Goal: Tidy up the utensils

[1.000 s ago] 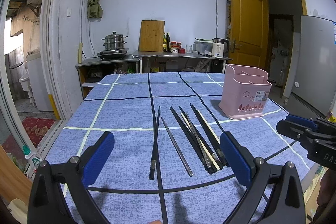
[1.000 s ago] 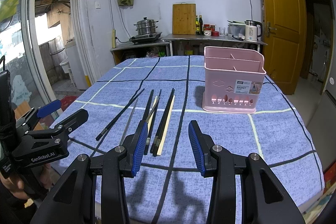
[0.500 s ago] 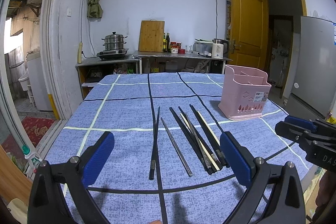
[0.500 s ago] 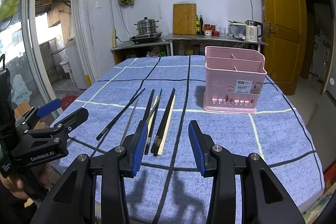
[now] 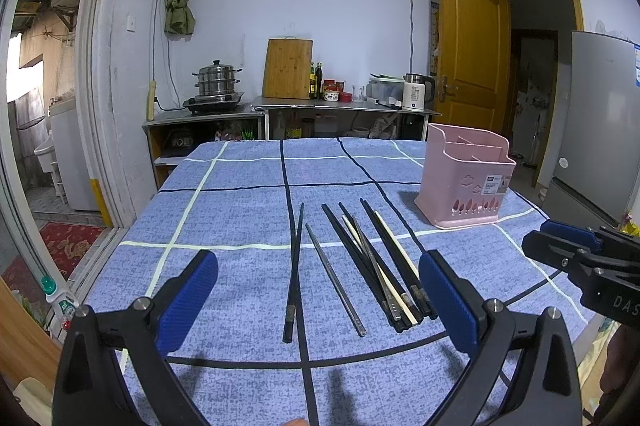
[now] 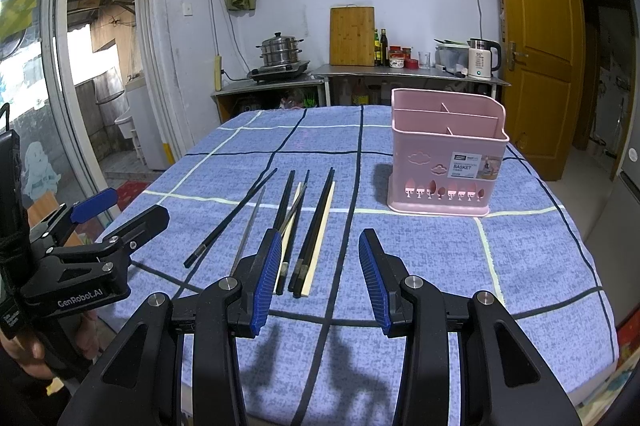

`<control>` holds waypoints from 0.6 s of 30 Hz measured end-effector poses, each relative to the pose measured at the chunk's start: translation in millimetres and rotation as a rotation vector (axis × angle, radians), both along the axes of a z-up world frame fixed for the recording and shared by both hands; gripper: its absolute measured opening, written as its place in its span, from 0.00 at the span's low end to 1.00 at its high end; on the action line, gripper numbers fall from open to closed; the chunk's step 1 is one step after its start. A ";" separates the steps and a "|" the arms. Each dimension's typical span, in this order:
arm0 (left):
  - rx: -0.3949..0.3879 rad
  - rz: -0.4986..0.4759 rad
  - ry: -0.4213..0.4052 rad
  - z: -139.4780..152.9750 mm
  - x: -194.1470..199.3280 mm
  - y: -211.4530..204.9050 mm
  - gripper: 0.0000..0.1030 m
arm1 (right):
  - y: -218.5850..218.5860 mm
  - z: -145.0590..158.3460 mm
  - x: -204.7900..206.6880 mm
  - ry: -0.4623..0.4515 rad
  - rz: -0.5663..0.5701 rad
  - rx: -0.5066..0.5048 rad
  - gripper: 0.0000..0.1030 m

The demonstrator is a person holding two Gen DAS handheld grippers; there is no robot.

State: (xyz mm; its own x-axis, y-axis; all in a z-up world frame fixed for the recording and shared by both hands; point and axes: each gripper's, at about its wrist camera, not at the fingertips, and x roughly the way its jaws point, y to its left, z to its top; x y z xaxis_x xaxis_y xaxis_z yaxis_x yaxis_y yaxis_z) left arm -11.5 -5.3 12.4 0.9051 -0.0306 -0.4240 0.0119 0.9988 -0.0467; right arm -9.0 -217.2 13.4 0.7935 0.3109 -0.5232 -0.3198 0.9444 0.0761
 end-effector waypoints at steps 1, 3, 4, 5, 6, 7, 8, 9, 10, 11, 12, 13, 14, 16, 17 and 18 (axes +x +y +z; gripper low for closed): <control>0.000 0.000 0.000 0.3 0.2 0.6 0.99 | 0.2 -0.1 -0.1 0.000 0.001 0.000 0.40; -0.001 0.002 0.000 0.7 0.9 1.1 0.99 | 0.7 -0.2 0.0 0.000 0.002 0.000 0.40; -0.001 0.002 0.001 0.5 1.5 1.3 0.99 | 1.5 -0.5 0.0 0.001 0.003 -0.001 0.40; -0.001 0.002 0.002 0.1 2.1 1.9 0.99 | 2.4 -0.6 0.2 0.002 0.005 -0.001 0.40; 0.000 0.004 0.003 0.0 2.8 2.1 0.99 | 3.3 -1.0 0.8 0.004 0.006 -0.001 0.40; 0.001 0.005 0.004 -0.5 3.5 2.4 0.99 | 3.9 -0.6 1.3 0.005 0.007 -0.001 0.40; 0.003 0.008 0.006 -1.5 4.6 3.5 0.99 | 5.1 -0.9 1.9 0.006 0.008 -0.002 0.40; 0.001 0.008 0.009 -2.0 5.9 4.4 0.99 | 5.1 -0.8 2.3 0.007 0.008 -0.002 0.40; -0.003 0.006 0.011 -3.1 6.8 5.5 0.99 | 5.4 -1.2 4.0 0.008 0.011 -0.001 0.40; -0.011 0.004 0.015 -4.5 8.8 7.4 0.99 | 6.8 -2.0 5.3 0.011 0.013 -0.002 0.40; -0.017 0.001 0.021 -5.6 11.0 9.2 0.99 | 6.5 -2.2 6.7 0.012 0.015 -0.002 0.40; -0.021 0.000 0.030 -7.0 13.9 11.2 0.99 | 7.9 -3.1 8.7 0.017 0.018 -0.002 0.40; -0.023 -0.006 0.035 -8.8 16.7 13.4 0.99 | 8.1 -3.7 10.8 0.021 0.021 -0.001 0.40; -0.019 -0.007 0.051 -11.8 22.9 17.1 0.99 | 10.5 -5.4 16.1 0.030 0.027 0.003 0.40; -0.012 -0.002 0.063 -14.1 27.3 19.2 0.99 | 12.3 -6.6 19.6 0.035 0.031 0.004 0.40; -0.005 -0.001 0.075 -16.5 32.2 20.9 0.99 | 13.4 -7.0 21.4 0.038 0.033 0.005 0.40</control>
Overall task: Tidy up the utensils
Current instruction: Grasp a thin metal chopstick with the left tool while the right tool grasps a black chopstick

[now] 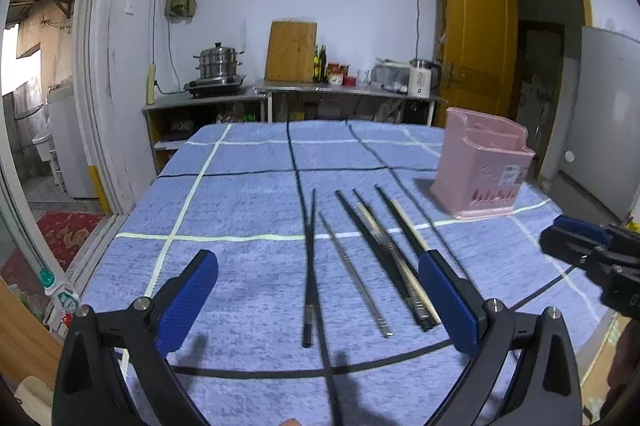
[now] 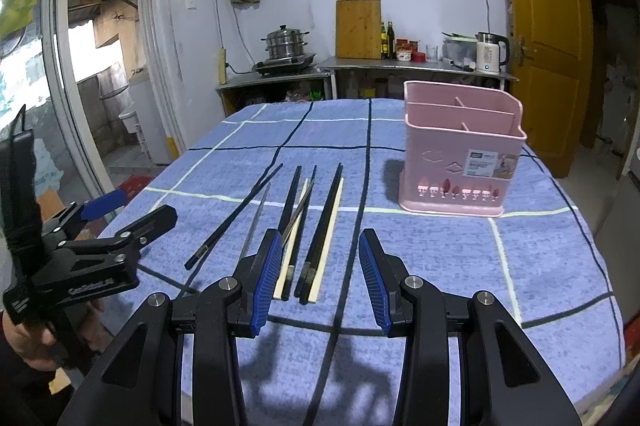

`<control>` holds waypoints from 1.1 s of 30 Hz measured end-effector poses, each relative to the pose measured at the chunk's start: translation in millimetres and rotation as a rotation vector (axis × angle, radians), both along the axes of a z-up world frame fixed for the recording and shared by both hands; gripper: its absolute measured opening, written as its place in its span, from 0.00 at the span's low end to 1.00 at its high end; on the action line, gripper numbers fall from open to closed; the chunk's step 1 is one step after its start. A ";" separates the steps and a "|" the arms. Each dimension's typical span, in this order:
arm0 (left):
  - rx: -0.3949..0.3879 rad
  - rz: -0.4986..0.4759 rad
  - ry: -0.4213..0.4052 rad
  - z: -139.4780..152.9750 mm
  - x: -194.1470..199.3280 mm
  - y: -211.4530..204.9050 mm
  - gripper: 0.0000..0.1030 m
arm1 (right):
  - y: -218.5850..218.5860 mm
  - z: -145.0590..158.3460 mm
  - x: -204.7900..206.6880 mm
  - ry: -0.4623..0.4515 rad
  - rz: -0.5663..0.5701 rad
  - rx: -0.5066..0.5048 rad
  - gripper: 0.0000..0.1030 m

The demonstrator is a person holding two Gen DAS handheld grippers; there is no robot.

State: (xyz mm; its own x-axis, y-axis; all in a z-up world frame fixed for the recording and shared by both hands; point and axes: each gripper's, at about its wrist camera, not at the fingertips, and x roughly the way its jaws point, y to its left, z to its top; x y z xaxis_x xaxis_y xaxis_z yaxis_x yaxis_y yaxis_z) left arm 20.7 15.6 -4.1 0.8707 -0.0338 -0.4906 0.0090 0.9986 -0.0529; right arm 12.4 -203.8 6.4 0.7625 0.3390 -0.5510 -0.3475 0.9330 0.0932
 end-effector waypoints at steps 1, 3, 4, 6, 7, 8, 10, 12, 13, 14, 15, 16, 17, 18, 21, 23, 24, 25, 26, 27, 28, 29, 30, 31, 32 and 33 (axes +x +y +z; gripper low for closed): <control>0.005 -0.001 0.012 -2.3 5.1 2.1 0.99 | 1.4 -0.9 4.1 0.004 0.004 0.001 0.40; 0.015 0.007 0.046 -8.5 18.4 7.1 0.98 | 4.5 -2.9 11.2 0.014 0.010 0.006 0.40; 0.014 0.007 0.064 -11.7 24.4 9.4 0.97 | 6.6 -4.3 16.1 0.021 0.014 0.009 0.40; 0.003 0.002 0.109 -18.7 39.3 14.9 0.90 | 9.7 -6.2 22.4 0.029 0.019 0.009 0.40; -0.001 0.001 0.130 -22.0 46.2 16.9 0.88 | 12.2 -7.6 27.0 0.034 0.021 0.005 0.40; -0.008 -0.007 0.148 -24.7 53.5 18.8 0.85 | 14.7 -9.0 31.3 0.041 0.023 0.003 0.40; -0.013 -0.020 0.178 -29.8 68.4 20.9 0.83 | 17.9 -12.1 41.3 0.060 0.030 0.012 0.40; -0.012 -0.028 0.213 -35.4 80.8 21.0 0.78 | 22.6 -15.6 52.7 0.077 0.034 0.012 0.40; -0.020 -0.035 0.239 -39.4 88.4 21.8 0.76 | 24.7 -17.3 57.9 0.085 0.038 0.013 0.40; -0.029 -0.042 0.259 -42.5 93.9 22.5 0.72 | 27.1 -18.8 63.7 0.093 0.042 0.013 0.40; -0.033 -0.044 0.284 -46.4 101.1 22.5 0.70 | 30.2 -21.2 71.2 0.106 0.049 0.012 0.40; -0.033 -0.051 0.305 -49.8 107.7 22.2 0.69 | 32.5 -23.0 75.7 0.114 0.052 0.009 0.40; -0.036 -0.061 0.313 -51.7 111.8 21.7 0.66 | 35.9 -25.6 82.2 0.126 0.057 0.004 0.40; -0.039 -0.070 0.325 -53.8 115.6 21.2 0.63 | 38.1 -28.1 87.5 0.135 0.061 0.001 0.40; -0.037 -0.094 0.362 -59.8 127.4 17.2 0.53 | 44.0 -36.1 104.6 0.172 0.071 0.011 0.39; -0.034 -0.102 0.389 -64.7 134.7 16.9 0.47 | 47.6 -40.2 114.8 0.195 0.075 0.016 0.34; -0.031 -0.102 0.385 -64.9 137.0 16.9 0.46 | 49.0 -41.2 119.3 0.202 0.076 0.020 0.32; -0.026 -0.105 0.389 -63.9 140.2 17.0 0.44 | 50.8 -42.5 124.8 0.211 0.078 0.024 0.32; -0.026 -0.107 0.393 -63.5 143.7 17.6 0.41 | 53.0 -44.3 131.1 0.223 0.080 0.025 0.31; -0.033 -0.110 0.394 -63.0 146.1 18.9 0.38 | 54.8 -44.7 134.7 0.228 0.081 0.026 0.29; -0.039 -0.110 0.398 -62.5 148.7 21.0 0.37 | 57.0 -46.0 139.6 0.234 0.083 0.027 0.28; -0.041 -0.108 0.401 -62.2 151.9 22.4 0.35 | 59.4 -47.3 144.0 0.241 0.084 0.026 0.26; -0.037 -0.107 0.403 -62.0 154.5 23.0 0.32 | 61.1 -49.0 149.3 0.249 0.085 0.028 0.25; -0.033 -0.108 0.404 -61.6 156.5 23.1 0.31 | 62.6 -51.1 155.1 0.260 0.084 0.032 0.24; -0.030 -0.110 0.405 -61.8 158.9 22.9 0.29 | 63.7 -53.0 159.7 0.271 0.082 0.034 0.22; -0.029 -0.112 0.407 -61.7 159.8 22.6 0.28 | 64.8 -55.0 164.6 0.280 0.079 0.035 0.21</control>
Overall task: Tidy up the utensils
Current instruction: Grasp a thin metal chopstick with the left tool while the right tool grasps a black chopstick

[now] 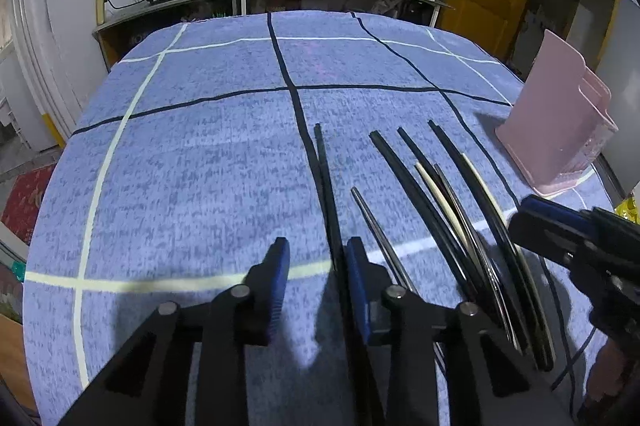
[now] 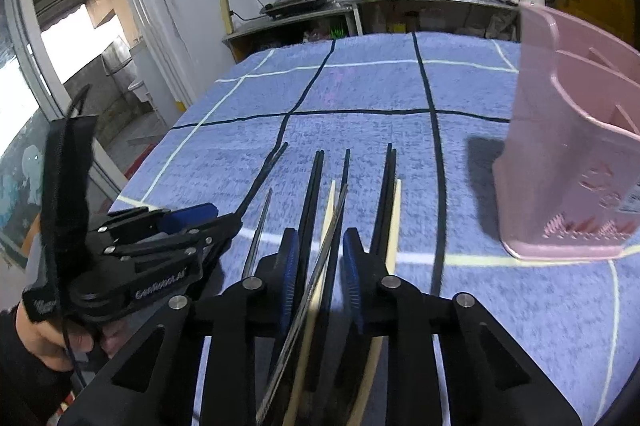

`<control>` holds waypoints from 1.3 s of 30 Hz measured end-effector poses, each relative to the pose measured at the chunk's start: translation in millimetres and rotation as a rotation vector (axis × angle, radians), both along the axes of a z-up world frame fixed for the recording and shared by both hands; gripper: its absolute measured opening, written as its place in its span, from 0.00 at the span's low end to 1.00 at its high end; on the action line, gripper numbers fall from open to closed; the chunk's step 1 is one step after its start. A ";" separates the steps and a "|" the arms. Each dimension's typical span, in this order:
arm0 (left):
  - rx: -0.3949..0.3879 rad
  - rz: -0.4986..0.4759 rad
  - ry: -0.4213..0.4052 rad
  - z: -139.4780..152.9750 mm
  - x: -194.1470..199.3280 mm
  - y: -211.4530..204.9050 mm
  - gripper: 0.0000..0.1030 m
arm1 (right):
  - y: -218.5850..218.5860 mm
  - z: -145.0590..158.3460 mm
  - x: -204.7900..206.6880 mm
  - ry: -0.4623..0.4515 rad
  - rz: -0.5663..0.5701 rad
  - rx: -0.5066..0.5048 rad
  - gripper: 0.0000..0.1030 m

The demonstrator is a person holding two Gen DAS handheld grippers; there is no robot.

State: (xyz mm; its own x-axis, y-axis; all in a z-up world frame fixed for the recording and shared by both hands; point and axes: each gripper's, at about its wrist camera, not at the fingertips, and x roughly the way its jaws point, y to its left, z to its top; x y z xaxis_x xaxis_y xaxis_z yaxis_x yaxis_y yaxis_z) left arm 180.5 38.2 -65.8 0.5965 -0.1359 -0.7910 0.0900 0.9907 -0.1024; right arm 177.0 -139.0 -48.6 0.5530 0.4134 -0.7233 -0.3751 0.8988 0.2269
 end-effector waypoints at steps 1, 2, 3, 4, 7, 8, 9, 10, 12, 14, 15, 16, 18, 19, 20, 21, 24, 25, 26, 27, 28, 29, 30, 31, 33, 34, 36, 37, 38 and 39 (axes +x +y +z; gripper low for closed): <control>0.000 -0.003 0.001 0.3 0.9 -0.3 0.28 | 0.6 -1.5 3.7 0.008 -0.002 -0.001 0.21; -0.002 -0.006 0.003 0.5 1.9 -0.1 0.27 | 0.8 -3.2 7.8 0.016 -0.002 -0.001 0.19; -0.002 -0.006 0.005 0.5 3.3 0.0 0.26 | 1.3 -4.9 11.5 0.026 0.000 0.003 0.17; -0.002 -0.008 0.008 0.5 5.2 -0.7 0.25 | 2.0 -6.8 15.5 0.036 0.000 0.002 0.17; -0.021 -0.017 0.020 1.5 11.5 0.4 0.25 | 4.9 -10.2 24.0 0.053 0.004 -0.005 0.15; -0.030 -0.019 0.025 1.8 14.6 1.2 0.25 | 5.1 -12.0 27.6 0.064 0.003 -0.004 0.14; -0.036 -0.023 0.030 1.9 18.6 0.1 0.25 | 6.0 -13.7 30.4 0.069 0.000 -0.008 0.13; -0.035 -0.025 0.034 2.3 21.8 0.3 0.25 | 6.6 -14.9 32.4 0.074 0.000 -0.011 0.13; -0.023 -0.033 0.038 2.6 26.4 -1.3 0.25 | 8.0 -17.5 35.2 0.087 0.001 -0.015 0.10; -0.004 -0.040 0.042 3.0 29.2 -4.0 0.25 | 9.0 -20.0 37.2 0.098 0.003 -0.016 0.09; 0.005 -0.044 0.046 3.3 30.4 -5.3 0.25 | 9.5 -21.4 37.8 0.104 0.005 -0.019 0.09; 0.014 -0.048 0.049 3.6 31.4 -6.5 0.25 | 10.4 -23.1 38.5 0.112 0.007 -0.025 0.09; 0.038 -0.060 0.055 4.3 33.6 -9.9 0.24 | 11.6 -25.3 39.7 0.117 0.008 -0.028 0.08; 0.048 -0.062 0.057 4.5 34.6 -11.0 0.23 | 11.9 -25.3 40.2 0.118 0.008 -0.026 0.08; 0.055 -0.062 0.056 4.6 34.8 -11.0 0.19 | 12.2 -24.9 40.8 0.119 0.010 -0.023 0.07; 0.056 -0.060 0.056 4.7 35.0 -10.5 0.15 | 13.1 -25.0 42.1 0.119 0.011 -0.021 0.07; 0.034 -0.054 0.059 4.7 36.3 -7.4 0.08 | 12.5 -24.5 42.6 0.116 0.015 -0.018 0.06; 0.024 -0.052 0.060 4.9 36.4 -5.8 0.07 | 12.5 -23.7 42.6 0.115 0.017 -0.016 0.06; 0.015 -0.052 0.060 5.1 35.9 -4.7 0.07 | 12.5 -22.6 42.4 0.113 0.020 -0.012 0.06; 0.007 -0.053 0.060 5.5 35.5 -3.6 0.07 | 12.6 -21.0 41.2 0.110 0.021 -0.010 0.06; 0.001 -0.052 0.060 6.1 34.9 -2.4 0.06 | 12.5 -19.5 40.7 0.106 0.022 -0.009 0.06; -0.006 -0.049 0.058 6.8 34.3 -1.7 0.06 | 12.2 -17.2 39.9 0.103 0.023 -0.004 0.06; -0.016 -0.047 0.054 8.5 33.4 -0.1 0.06 | 12.1 -15.2 39.6 0.100 0.024 -0.001 0.06; -0.027 -0.046 0.048 11.0 32.2 1.5 0.06 | 11.4 -11.7 37.9 0.092 0.025 0.002 0.06; -0.043 -0.041 0.031 18.3 29.1 4.3 0.06 | 9.5 -5.9 34.5 0.080 0.027 0.010 0.06; -0.049 -0.040 0.023 22.3 27.0 5.3 0.06 | 8.5 -1.6 32.6 0.071 0.028 0.014 0.06; -0.060 -0.041 0.002 32.8 21.1 8.0 0.06 | 5.8 7.0 28.3 0.052 0.029 0.023 0.06; -0.063 -0.042 -0.010 39.0 17.6 9.2 0.06 | 3.6 13.0 25.1 0.040 0.030 0.031 0.06; -0.063 -0.043 -0.023 45.4 14.3 9.3 0.06 | 1.6 18.9 21.8 0.028 0.029 0.036 0.05; -0.066 -0.045 -0.037 52.0 10.4 10.2 0.05 | 0.2 23.7 18.0 0.017 0.028 0.041 0.05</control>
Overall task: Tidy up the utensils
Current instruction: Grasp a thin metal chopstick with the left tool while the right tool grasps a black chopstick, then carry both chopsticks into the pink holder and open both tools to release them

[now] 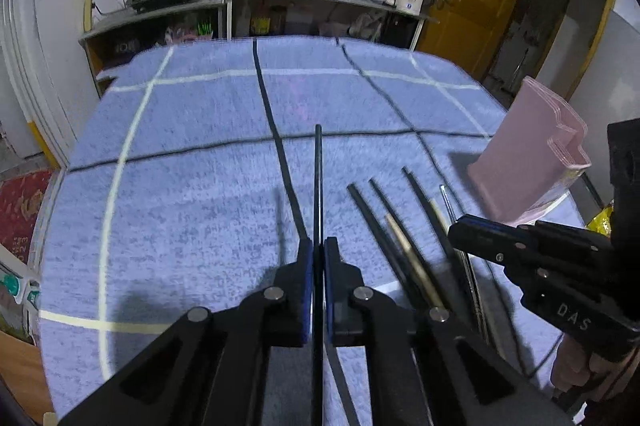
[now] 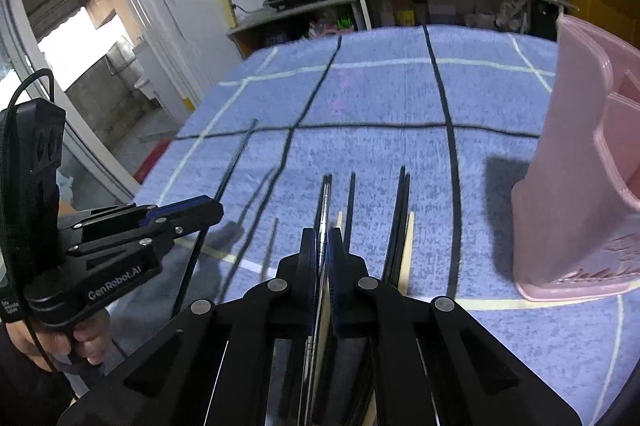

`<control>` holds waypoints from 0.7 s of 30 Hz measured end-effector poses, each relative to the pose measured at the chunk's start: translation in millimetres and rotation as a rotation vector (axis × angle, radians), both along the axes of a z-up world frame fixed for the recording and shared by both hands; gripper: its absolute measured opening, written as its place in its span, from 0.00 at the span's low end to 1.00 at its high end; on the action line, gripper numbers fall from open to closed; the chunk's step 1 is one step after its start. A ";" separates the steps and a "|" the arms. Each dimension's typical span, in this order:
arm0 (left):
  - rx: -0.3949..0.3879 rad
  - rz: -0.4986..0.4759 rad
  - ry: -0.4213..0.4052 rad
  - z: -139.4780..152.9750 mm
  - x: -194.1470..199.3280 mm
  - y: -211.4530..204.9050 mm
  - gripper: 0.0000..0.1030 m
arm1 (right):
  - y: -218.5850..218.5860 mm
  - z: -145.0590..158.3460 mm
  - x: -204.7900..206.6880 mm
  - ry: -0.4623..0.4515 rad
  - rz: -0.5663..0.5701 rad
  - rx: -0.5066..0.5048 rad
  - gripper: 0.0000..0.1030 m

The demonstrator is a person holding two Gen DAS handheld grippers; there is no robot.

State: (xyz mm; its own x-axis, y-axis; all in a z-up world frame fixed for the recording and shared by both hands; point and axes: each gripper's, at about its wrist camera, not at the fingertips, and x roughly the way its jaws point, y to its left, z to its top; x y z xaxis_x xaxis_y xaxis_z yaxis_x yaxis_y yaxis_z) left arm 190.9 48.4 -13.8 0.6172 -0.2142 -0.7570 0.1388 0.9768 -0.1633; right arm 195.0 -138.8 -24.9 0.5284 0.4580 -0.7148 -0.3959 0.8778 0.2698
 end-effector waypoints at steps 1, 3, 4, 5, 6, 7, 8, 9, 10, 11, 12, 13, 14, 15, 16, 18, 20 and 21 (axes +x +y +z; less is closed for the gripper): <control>-0.004 -0.002 -0.014 7.0 -4.1 0.7 0.05 | -2.1 5.7 -3.4 -0.011 -0.001 0.006 0.05; -0.006 -0.005 -0.039 20.0 -10.8 1.5 0.05 | -5.0 17.5 -11.1 -0.036 -0.003 0.017 0.05; -0.006 -0.005 -0.051 26.4 -13.6 0.4 0.05 | -7.3 23.0 -14.9 -0.048 -0.004 0.022 0.05; -0.008 -0.006 -0.063 33.5 -17.4 0.3 0.06 | -9.9 29.4 -19.5 -0.062 -0.005 0.028 0.05; -0.013 -0.009 -0.076 40.5 -21.8 0.6 0.06 | -12.0 34.7 -23.8 -0.075 -0.006 0.031 0.05; -0.016 -0.012 -0.088 46.8 -26.1 0.7 0.05 | -14.2 39.9 -28.6 -0.087 -0.008 0.034 0.05; -0.016 -0.014 -0.098 52.7 -29.3 0.1 0.05 | -16.5 44.8 -33.2 -0.099 -0.009 0.037 0.05; -0.016 -0.016 -0.108 59.0 -32.8 -0.9 0.05 | -18.0 48.2 -36.3 -0.106 -0.011 0.039 0.05; -0.017 -0.020 -0.119 64.6 -36.7 -1.0 0.05 | -21.0 53.1 -41.5 -0.117 -0.015 0.045 0.05; -0.019 -0.024 -0.129 70.3 -40.3 -1.9 0.05 | -24.0 58.0 -46.7 -0.128 -0.017 0.052 0.05; -0.020 -0.028 -0.138 75.8 -43.6 -3.1 0.05 | -25.9 61.4 -50.3 -0.136 -0.018 0.056 0.05; -0.022 -0.033 -0.147 81.5 -47.2 -4.1 0.05 | -28.1 65.8 -53.7 -0.146 -0.020 0.060 0.05; -0.021 -0.035 -0.154 86.2 -49.8 -4.8 0.05 | -30.2 70.1 -57.6 -0.156 -0.023 0.063 0.05; -0.020 -0.039 -0.161 90.6 -52.1 -6.3 0.05 | -32.8 74.9 -61.9 -0.166 -0.026 0.069 0.05; -0.022 -0.044 -0.167 95.8 -54.4 -7.7 0.05 | -35.7 78.3 -66.0 -0.174 -0.028 0.073 0.05; -0.024 -0.052 -0.183 104.7 -58.7 -10.8 0.05 | -40.7 85.8 -67.6 -0.191 -0.033 0.080 0.05; -0.029 -0.061 -0.199 114.0 -61.6 -15.2 0.05 | -47.0 94.1 -72.0 -0.210 -0.042 0.089 0.05; -0.033 -0.065 -0.204 117.7 -61.9 -17.4 0.05 | -48.4 96.3 -72.5 -0.217 -0.045 0.091 0.05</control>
